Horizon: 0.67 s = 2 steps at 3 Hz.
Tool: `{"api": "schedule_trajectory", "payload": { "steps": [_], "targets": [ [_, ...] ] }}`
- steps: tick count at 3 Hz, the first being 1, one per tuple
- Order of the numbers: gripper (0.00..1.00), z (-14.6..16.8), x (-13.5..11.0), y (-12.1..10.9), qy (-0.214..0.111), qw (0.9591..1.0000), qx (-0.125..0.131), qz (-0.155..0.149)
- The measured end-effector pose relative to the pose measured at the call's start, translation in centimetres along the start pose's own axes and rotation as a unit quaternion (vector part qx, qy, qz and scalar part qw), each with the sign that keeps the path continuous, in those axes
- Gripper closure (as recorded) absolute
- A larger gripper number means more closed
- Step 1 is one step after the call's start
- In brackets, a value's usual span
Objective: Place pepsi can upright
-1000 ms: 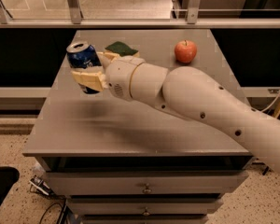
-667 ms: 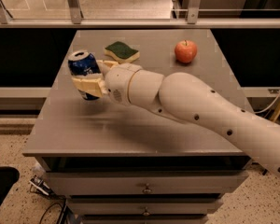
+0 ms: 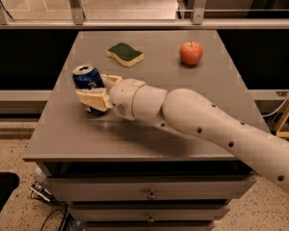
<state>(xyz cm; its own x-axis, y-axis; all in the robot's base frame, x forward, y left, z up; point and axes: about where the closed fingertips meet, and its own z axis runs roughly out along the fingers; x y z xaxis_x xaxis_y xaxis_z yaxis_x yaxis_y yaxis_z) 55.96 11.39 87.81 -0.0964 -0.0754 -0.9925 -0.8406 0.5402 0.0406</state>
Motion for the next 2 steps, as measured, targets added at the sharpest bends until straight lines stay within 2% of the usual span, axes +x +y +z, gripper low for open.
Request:
{"api": "schedule_trajectory", "payload": {
  "steps": [1,2],
  "targets": [
    [1.0,-0.18,1.24,0.09,-0.003,1.0,-0.002,0.009],
    [0.84,-0.19,1.13,0.1,-0.003,1.0,-0.002,0.009]
  ]
}}
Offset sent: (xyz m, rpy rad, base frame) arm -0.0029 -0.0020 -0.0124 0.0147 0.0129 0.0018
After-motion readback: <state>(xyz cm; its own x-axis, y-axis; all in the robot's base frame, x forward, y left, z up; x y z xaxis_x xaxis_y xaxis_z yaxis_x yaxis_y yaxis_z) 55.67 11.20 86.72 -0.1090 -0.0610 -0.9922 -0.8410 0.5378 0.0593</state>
